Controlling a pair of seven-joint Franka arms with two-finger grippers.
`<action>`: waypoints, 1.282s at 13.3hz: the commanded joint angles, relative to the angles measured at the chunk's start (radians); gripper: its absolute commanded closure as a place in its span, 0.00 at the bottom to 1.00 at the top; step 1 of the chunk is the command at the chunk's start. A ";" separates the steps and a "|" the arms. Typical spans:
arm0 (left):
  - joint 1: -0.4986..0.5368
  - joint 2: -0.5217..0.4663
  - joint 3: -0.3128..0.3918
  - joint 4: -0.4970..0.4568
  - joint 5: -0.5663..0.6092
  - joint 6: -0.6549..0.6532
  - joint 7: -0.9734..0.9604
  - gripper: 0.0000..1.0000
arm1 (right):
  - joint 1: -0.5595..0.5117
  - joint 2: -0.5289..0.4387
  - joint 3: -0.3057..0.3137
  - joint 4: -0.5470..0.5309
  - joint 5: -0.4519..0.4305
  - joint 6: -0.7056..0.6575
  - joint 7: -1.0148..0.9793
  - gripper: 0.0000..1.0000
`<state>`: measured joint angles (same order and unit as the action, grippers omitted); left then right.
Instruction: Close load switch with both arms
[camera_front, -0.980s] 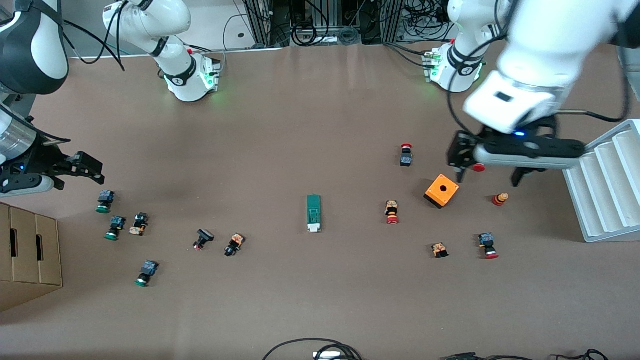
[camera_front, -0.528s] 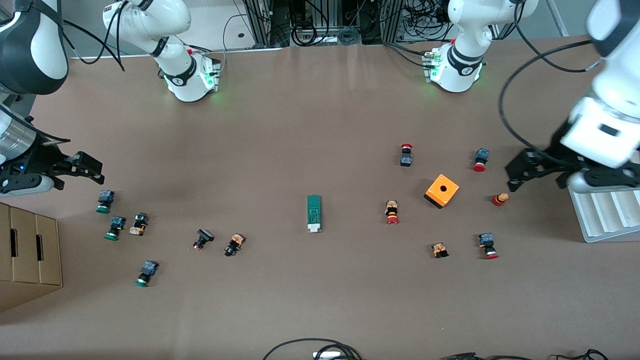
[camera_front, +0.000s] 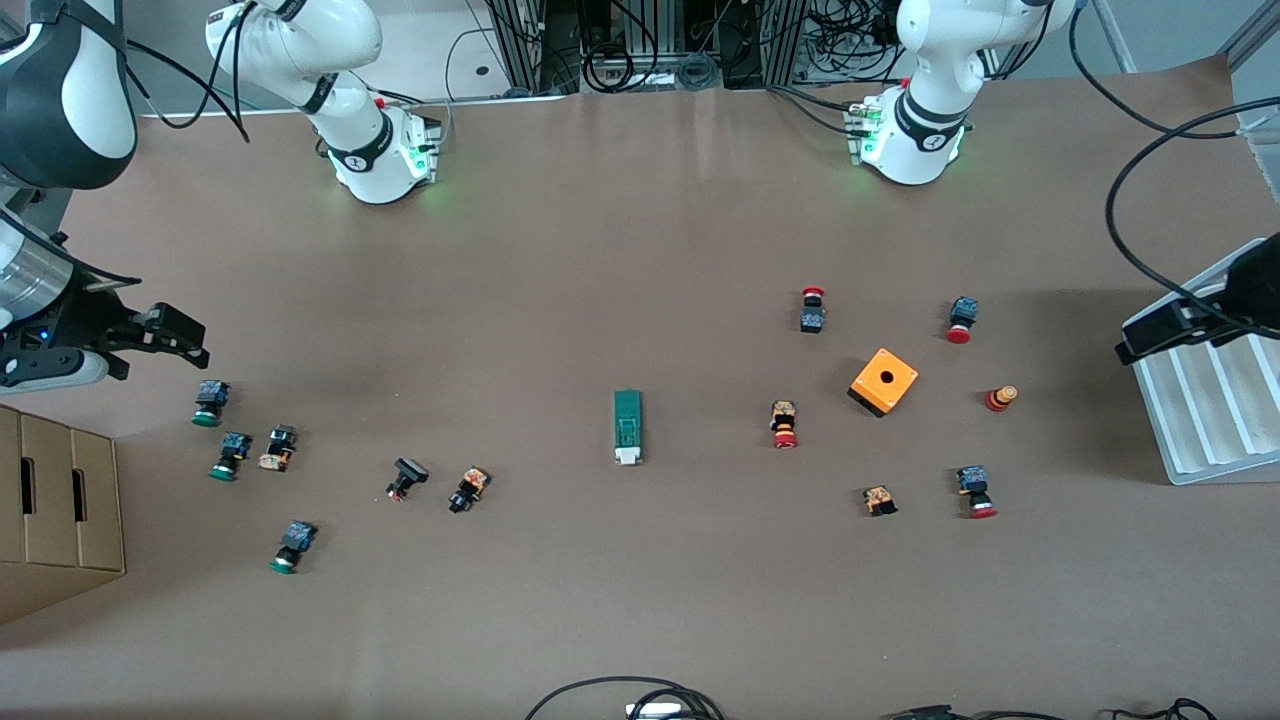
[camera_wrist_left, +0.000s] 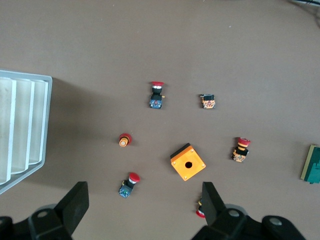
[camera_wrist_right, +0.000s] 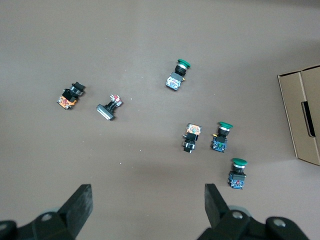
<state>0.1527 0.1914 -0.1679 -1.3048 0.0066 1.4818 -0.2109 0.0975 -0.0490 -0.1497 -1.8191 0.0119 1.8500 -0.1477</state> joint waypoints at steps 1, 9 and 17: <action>-0.001 -0.052 -0.005 -0.030 -0.016 -0.028 0.007 0.00 | 0.001 0.012 -0.001 0.027 0.005 -0.023 -0.009 0.00; 0.004 -0.082 -0.002 -0.152 -0.008 0.041 0.018 0.00 | 0.004 0.011 -0.001 0.027 0.005 -0.023 -0.009 0.00; 0.019 -0.138 0.007 -0.268 -0.004 0.098 0.022 0.00 | 0.005 0.011 -0.001 0.027 0.005 -0.023 -0.009 0.00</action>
<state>0.1525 0.0717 -0.1667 -1.5551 0.0037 1.5887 -0.2090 0.0997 -0.0490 -0.1484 -1.8191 0.0119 1.8493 -0.1477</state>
